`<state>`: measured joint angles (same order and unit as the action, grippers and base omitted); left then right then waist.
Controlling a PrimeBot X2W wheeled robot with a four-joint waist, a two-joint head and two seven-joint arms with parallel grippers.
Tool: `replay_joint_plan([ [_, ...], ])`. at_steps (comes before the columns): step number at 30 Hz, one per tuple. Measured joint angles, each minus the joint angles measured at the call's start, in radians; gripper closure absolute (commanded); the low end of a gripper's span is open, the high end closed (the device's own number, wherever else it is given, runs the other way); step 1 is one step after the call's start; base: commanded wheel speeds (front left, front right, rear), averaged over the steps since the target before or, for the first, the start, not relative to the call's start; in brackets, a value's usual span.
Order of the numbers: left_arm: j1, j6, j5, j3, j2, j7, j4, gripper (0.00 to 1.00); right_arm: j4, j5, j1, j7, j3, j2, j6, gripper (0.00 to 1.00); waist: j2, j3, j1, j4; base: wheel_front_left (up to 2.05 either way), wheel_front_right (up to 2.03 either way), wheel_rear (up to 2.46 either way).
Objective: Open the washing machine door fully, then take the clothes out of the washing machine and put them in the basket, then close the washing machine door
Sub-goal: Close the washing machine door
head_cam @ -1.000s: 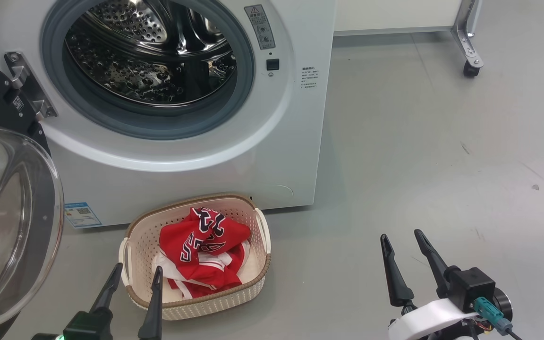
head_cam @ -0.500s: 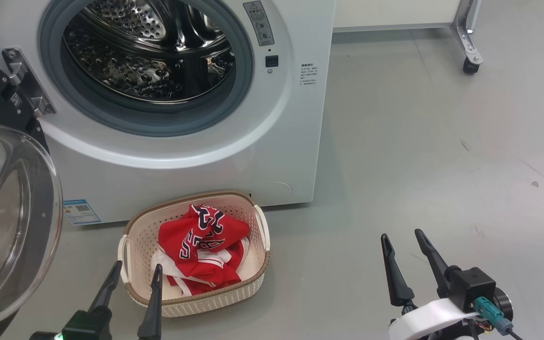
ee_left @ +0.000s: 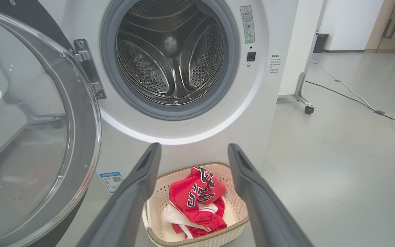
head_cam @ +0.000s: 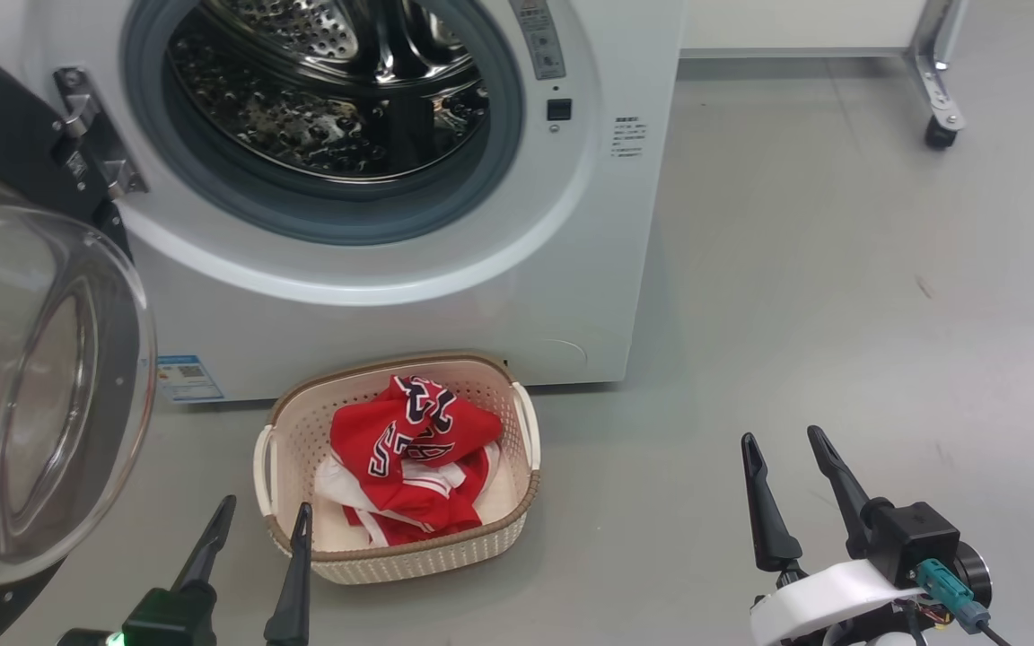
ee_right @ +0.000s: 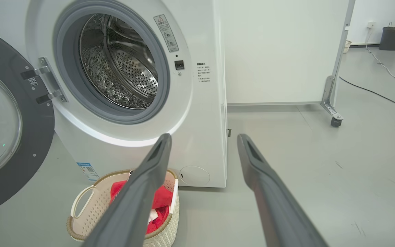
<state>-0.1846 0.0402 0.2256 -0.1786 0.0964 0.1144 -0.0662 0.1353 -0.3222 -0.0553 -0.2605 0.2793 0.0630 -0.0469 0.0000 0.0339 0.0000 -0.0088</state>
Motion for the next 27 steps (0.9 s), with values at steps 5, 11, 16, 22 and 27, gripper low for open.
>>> replay_joint_plan([
  [5,0.001,0.009,-0.003,0.014,0.000,0.001,0.001,0.00,-0.001,0.001,0.000,0.000,-0.004,0.003,0.000,0.00,0.0000,0.005,0.0000,0.042,0.00,0.00,0.00],
  [11,0.002,0.018,-0.003,0.024,-0.001,0.003,0.004,0.00,-0.005,0.008,0.000,0.000,-0.005,0.007,0.000,0.00,0.0000,0.007,0.0000,0.103,0.00,0.00,0.00],
  [16,0.003,0.035,-0.003,0.044,-0.002,0.012,0.004,0.00,-0.005,0.008,0.000,0.000,-0.004,0.011,0.001,0.00,0.0000,0.007,0.0000,0.160,0.00,0.00,0.00],
  [22,0.010,0.038,-0.003,0.053,-0.004,0.020,0.006,0.00,-0.005,0.008,0.000,0.000,0.002,0.011,0.002,0.00,0.0000,0.002,0.0000,0.229,0.00,0.00,0.00],
  [27,0.012,0.044,-0.003,0.061,-0.007,0.020,0.016,0.00,-0.001,0.008,0.000,0.000,0.008,0.010,0.005,0.00,0.0000,-0.006,0.0000,0.282,0.00,0.00,0.00],
])
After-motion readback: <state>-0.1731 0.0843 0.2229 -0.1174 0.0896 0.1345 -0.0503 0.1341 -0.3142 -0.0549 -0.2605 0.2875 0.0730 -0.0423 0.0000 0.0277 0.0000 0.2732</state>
